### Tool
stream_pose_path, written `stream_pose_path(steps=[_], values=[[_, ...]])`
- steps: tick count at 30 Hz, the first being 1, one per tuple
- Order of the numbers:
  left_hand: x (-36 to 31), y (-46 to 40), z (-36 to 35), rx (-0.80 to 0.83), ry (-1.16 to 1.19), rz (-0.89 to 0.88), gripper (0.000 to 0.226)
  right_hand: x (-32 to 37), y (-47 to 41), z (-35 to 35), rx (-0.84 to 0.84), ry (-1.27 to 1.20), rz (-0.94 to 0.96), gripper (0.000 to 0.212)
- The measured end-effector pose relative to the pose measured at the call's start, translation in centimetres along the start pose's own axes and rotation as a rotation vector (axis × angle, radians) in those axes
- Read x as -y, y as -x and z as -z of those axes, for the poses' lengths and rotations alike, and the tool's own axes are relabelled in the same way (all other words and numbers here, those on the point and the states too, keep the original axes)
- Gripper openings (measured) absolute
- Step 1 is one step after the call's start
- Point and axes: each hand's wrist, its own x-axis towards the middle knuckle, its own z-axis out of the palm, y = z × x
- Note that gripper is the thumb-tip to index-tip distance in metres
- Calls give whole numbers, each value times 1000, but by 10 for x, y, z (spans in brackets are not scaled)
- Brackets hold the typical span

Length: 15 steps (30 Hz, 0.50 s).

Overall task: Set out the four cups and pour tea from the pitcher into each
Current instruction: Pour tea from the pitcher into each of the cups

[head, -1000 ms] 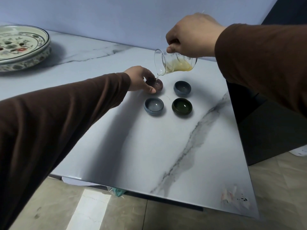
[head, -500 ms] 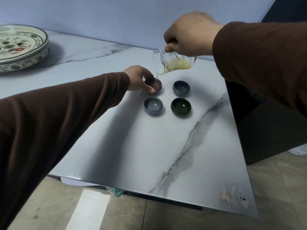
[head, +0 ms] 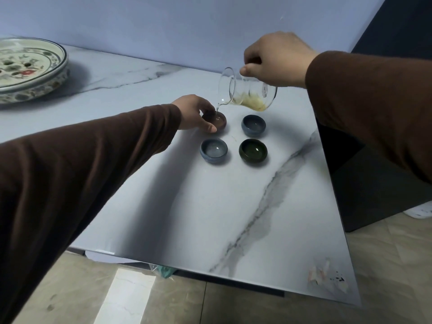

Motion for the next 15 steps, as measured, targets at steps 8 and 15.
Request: stream_pose_path(steps=[8,15], values=[[-4,6,-3,13,33,37,74,-31,22,-24,49,-594,-464,28],[-11,41,8,-163,-62,-125,65,-27,37,-18,48,-703,-445,54]])
